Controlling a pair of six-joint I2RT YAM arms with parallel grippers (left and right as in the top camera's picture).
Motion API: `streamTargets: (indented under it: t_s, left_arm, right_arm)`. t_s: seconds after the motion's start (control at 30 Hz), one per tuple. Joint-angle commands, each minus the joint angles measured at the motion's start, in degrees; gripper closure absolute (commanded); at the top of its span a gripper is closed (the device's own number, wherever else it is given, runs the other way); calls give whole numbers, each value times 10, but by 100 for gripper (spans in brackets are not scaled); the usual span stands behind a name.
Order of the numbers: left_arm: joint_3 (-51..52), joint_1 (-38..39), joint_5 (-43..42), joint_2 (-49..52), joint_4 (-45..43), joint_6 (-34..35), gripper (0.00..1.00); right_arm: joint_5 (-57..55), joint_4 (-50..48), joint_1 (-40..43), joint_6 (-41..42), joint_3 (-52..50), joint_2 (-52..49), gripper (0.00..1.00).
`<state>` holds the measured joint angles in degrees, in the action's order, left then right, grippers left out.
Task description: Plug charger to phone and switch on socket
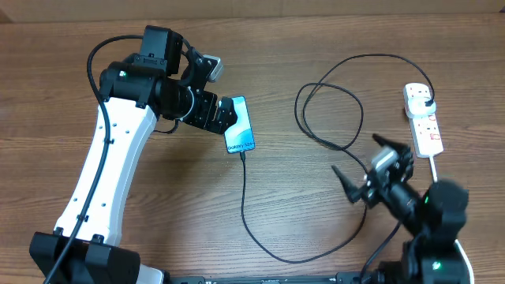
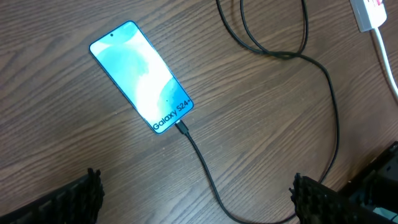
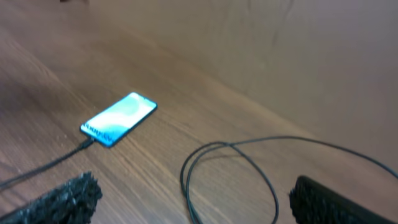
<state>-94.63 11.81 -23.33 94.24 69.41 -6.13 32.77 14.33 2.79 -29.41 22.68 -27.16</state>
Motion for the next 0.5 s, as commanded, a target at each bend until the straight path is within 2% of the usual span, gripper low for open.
streamTargets:
  t_s: [0.0,0.1,0.17,0.37,0.47]
  left_arm:
    - [-3,2,0,-2,0,5,0]
    - [-3,2,0,-2,0,5,1]
    - [-3,2,0,-2,0,5,0]
    - [-3,2,0,-2,0,5,0]
    - [-3,2,0,-2,0,5,1]
  right_arm:
    - [-9,-43,-5,58,-65,76,0]
    - [-44,-68,-5,158,-101,134,0]
    - [-66,-67,-5,194,-106,151,0]
    - [-106,-58,-6,210,-110,172,0]
    - [-138,-64,-13,257,-125,197,0]
